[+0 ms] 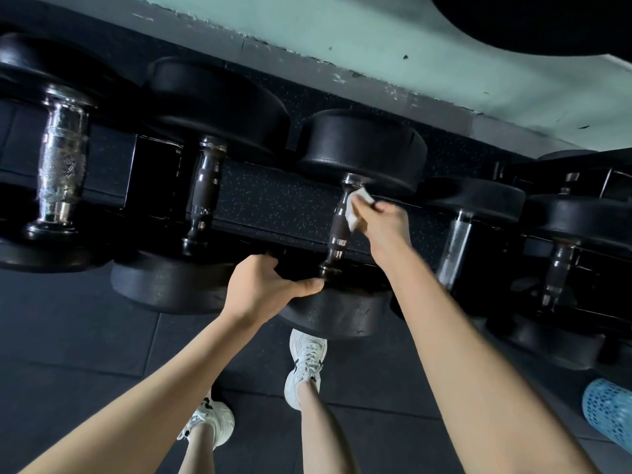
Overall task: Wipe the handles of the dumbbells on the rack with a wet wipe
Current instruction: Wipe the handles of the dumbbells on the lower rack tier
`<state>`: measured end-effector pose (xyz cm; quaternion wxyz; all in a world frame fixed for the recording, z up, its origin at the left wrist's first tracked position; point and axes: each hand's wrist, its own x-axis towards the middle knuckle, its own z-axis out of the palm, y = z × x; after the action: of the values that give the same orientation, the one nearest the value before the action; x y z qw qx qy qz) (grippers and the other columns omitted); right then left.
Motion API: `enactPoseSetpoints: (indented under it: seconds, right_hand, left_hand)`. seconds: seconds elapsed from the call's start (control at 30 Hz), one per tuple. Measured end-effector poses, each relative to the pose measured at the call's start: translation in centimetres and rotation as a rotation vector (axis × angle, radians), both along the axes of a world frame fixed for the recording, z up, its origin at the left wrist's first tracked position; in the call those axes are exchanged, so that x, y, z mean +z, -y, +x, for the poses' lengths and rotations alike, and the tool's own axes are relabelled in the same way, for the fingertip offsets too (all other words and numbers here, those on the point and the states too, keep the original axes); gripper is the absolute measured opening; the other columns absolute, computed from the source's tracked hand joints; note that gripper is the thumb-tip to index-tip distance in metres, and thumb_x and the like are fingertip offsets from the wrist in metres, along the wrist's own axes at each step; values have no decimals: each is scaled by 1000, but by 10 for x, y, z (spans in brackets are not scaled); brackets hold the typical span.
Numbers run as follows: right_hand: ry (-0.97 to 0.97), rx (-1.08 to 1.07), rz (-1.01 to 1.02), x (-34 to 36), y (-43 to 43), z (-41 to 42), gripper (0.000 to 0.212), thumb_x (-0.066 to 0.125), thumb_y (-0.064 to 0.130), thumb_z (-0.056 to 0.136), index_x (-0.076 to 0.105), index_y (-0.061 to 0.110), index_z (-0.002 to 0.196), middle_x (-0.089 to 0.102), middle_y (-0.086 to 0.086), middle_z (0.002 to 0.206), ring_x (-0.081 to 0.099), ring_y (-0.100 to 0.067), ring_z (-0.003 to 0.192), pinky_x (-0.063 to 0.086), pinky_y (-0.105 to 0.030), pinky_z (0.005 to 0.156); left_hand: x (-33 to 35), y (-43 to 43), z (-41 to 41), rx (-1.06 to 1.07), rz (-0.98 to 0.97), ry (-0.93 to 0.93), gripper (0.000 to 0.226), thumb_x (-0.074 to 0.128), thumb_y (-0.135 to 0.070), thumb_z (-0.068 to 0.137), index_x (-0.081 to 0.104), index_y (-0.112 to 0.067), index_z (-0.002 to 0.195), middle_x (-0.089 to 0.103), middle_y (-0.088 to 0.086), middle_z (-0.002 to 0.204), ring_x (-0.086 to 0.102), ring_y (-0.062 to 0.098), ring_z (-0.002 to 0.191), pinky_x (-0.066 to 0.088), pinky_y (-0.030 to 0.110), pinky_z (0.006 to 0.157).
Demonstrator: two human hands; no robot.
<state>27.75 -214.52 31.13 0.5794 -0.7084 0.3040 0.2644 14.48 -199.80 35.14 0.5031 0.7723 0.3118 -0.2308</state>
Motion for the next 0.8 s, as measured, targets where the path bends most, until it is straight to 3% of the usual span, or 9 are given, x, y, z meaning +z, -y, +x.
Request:
enactPoseSetpoints:
  seconds: [0.07,0.17,0.27,0.37,0.43,0.53,0.63,0.7,0.8]
  right_hand:
    - [-2,-71,31,1,-9,12,10,76,11,77,67,12,74,69,-2,81,67,-18,83,55,-30,83]
    - [36,-64,25,-3,-12,6,9,75,13,79,67,12,73,68,0,79,64,-14,81,53,-27,82]
    - [170,184,-226,-3,-13,-10,22,72,20,80,67,7,63,64,-5,67,56,-8,68,48,-25,67]
    - [243,382,-446,-9,-10,-29,36,68,25,77,58,3,50,53,-10,50,47,-12,53,38,-28,54]
    - [189,427,-449,-4,-9,-39,35,67,25,75,57,4,49,48,-6,47,45,-14,51,35,-26,54]
    - [-36,565,-449,6,-7,-40,24,73,27,75,65,6,67,57,-2,60,54,-12,58,39,-21,58]
    - [-246,403,-379,14,-10,-36,12,69,10,80,63,2,84,59,-4,63,59,-10,50,40,-16,45]
    - [-124,367,-551,17,-10,-35,16,63,18,79,61,4,71,51,-1,54,55,-16,52,34,-20,43]
    - [246,316,-704,23,-9,-40,37,63,25,77,42,14,49,40,4,49,41,-16,52,26,-26,45]
  left_hand:
    - [0,-1,2,-5,-2,-26,31,85,-42,59,73,-17,75,71,-9,73,66,5,74,53,28,69]
    - [-2,-2,4,17,-18,-86,42,86,-46,53,74,-11,74,73,-2,73,68,12,75,54,35,71]
    - [2,-2,6,19,-28,-110,72,77,-63,36,72,-6,80,73,3,77,69,17,77,56,41,73]
    - [4,-1,10,24,-18,-146,53,86,-50,45,67,-5,65,67,-1,63,62,15,61,48,31,57]
    - [9,-1,12,23,-7,-157,45,89,-37,54,54,-9,51,54,-5,53,50,12,52,36,24,51]
    - [14,-2,16,-16,17,-177,55,88,-37,58,40,-13,47,41,-5,48,39,11,47,27,25,46]
    - [17,-4,16,-160,86,-218,50,81,-47,64,49,-10,54,45,-4,52,44,13,50,28,26,46]
    - [19,-4,14,-185,187,-143,41,75,-43,73,55,-10,60,50,-1,56,50,20,58,31,27,49]
    - [28,-4,14,99,321,166,9,67,-19,83,72,-12,84,68,1,79,63,20,80,44,26,70]
